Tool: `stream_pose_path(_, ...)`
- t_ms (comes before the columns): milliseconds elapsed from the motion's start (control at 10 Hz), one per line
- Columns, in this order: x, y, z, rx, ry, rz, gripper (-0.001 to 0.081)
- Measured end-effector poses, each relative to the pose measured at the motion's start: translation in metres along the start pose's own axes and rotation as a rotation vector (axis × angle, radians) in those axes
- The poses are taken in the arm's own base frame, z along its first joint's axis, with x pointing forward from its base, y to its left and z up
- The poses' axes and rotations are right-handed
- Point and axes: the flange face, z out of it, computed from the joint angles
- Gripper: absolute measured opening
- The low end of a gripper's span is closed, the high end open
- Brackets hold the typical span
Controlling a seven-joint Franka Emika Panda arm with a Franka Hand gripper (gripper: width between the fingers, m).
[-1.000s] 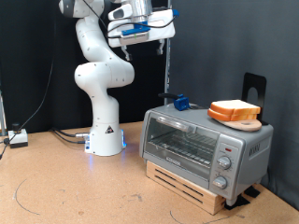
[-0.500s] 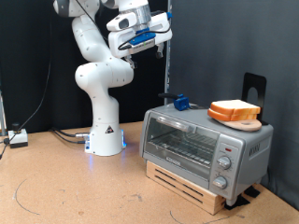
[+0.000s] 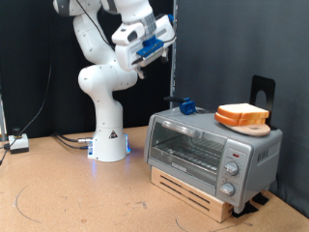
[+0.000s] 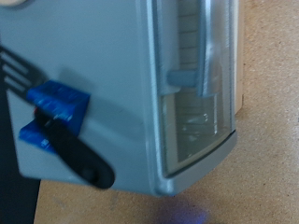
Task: Make a piece of toast with the oven
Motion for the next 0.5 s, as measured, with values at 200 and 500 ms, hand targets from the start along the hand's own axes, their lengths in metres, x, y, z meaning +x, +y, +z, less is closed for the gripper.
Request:
stream_pose_path(200,0.024,-0.005,0.013,-0.018,0.026,0.049,0.0807)
stream_pose_path(500,0.025,-0.004,0.019,-0.019,0.008,0.030,0.0807)
